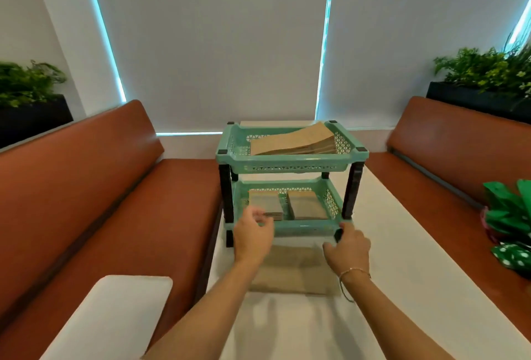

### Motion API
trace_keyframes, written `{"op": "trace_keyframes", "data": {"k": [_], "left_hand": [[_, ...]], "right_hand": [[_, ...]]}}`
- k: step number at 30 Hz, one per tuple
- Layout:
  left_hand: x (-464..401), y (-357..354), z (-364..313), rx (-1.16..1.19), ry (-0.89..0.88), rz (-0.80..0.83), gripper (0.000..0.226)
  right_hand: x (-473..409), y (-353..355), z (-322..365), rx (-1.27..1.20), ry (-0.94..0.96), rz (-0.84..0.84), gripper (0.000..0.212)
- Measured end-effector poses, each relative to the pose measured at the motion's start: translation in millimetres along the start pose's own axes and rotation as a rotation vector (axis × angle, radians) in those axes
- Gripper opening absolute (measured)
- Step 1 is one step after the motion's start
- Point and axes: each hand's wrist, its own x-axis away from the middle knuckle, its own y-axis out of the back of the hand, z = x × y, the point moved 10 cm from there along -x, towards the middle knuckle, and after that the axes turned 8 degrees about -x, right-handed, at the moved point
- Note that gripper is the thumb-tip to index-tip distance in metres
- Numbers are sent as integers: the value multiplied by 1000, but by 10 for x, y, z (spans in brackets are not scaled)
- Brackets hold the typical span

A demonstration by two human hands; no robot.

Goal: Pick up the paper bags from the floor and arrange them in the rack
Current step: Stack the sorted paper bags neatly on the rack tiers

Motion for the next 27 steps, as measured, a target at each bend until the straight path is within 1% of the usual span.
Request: {"op": "trace_keyframes", "data": {"k": [2, 3, 5, 7, 10, 12, 17, 20, 21, 22, 23, 26, 27], "left_hand": [[169, -326, 616, -163, 192, 197, 49], [253, -419, 865, -232, 270, 266, 58], [362, -497, 1184, -304, 358, 323, 68], [371, -538, 1293, -294, 359, 331, 66], [305, -610, 1275, -244, 340, 347, 56], [247, -638, 1297, -278, 361, 340, 56], [207, -664, 1392, -371, 451, 358, 45], [218, -697, 1435, -379, 489, 415, 41], [228, -704, 1460, -367, 507, 432, 41], [238, -700, 1466, -361, 514, 442, 43], [253, -683, 1468, -363, 518, 443, 45], [267, -621, 1458, -432, 498, 413, 48], [267, -632, 1442, -398, 482, 406, 46]], "right_hand": [[188, -282, -481, 52, -216, 125, 56], [275, -379, -641, 57, -290, 174, 59], [357, -490, -813, 43, -357, 225, 64], [341, -549, -863, -1, -366, 237, 71], [303, -639, -928, -44, -413, 271, 86], [291, -672, -979, 8, -451, 298, 86], [232, -744, -1037, 96, -514, 357, 56], [239, -747, -1018, 138, -545, 403, 31], [234, -744, -1014, 149, -545, 410, 26], [239, -735, -1007, 151, -548, 416, 25], [237, -731, -1008, 155, -546, 415, 29], [243, -703, -974, 158, -520, 392, 54], [242, -697, -958, 146, -505, 384, 59]]}}
